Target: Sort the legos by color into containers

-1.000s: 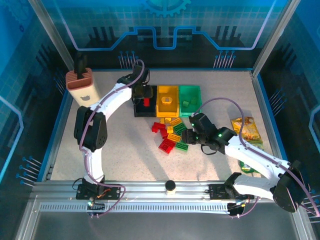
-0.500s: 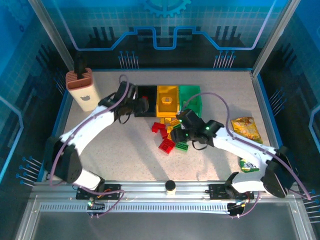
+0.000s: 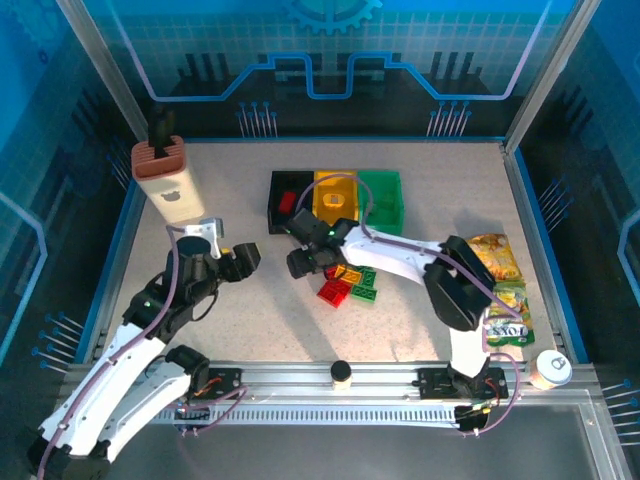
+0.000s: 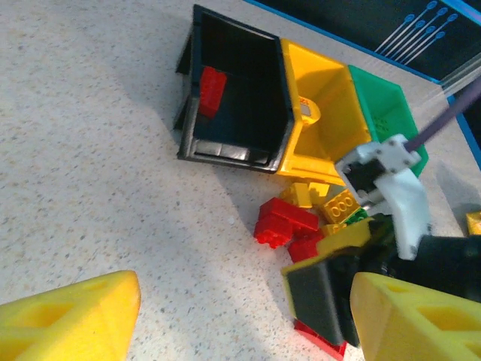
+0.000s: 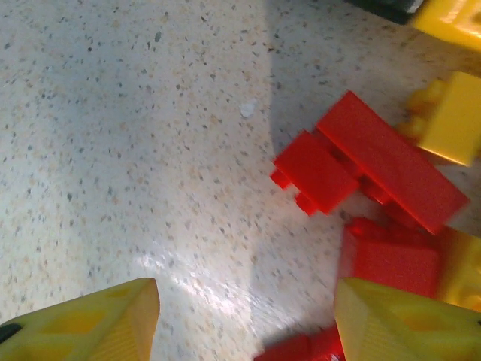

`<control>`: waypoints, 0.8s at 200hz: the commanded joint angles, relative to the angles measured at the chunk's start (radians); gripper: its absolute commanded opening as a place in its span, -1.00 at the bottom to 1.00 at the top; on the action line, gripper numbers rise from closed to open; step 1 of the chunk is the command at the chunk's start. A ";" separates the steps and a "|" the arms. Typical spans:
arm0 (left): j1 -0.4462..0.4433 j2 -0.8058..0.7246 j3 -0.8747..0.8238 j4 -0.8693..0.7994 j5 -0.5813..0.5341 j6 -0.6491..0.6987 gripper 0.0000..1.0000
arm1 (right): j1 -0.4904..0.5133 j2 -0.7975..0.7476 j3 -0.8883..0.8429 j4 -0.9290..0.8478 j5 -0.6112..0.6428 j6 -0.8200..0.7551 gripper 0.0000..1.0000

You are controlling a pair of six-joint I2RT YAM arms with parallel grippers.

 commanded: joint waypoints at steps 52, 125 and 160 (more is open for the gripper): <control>-0.003 -0.011 -0.029 -0.081 -0.021 -0.060 0.48 | 0.007 0.164 0.170 -0.184 0.103 0.180 0.12; -0.002 -0.038 -0.029 -0.096 -0.018 -0.070 0.48 | -0.021 0.261 0.260 -0.230 0.120 0.207 0.31; -0.002 -0.049 -0.005 -0.111 -0.023 -0.064 0.48 | -0.035 0.319 0.346 -0.311 0.161 0.204 0.32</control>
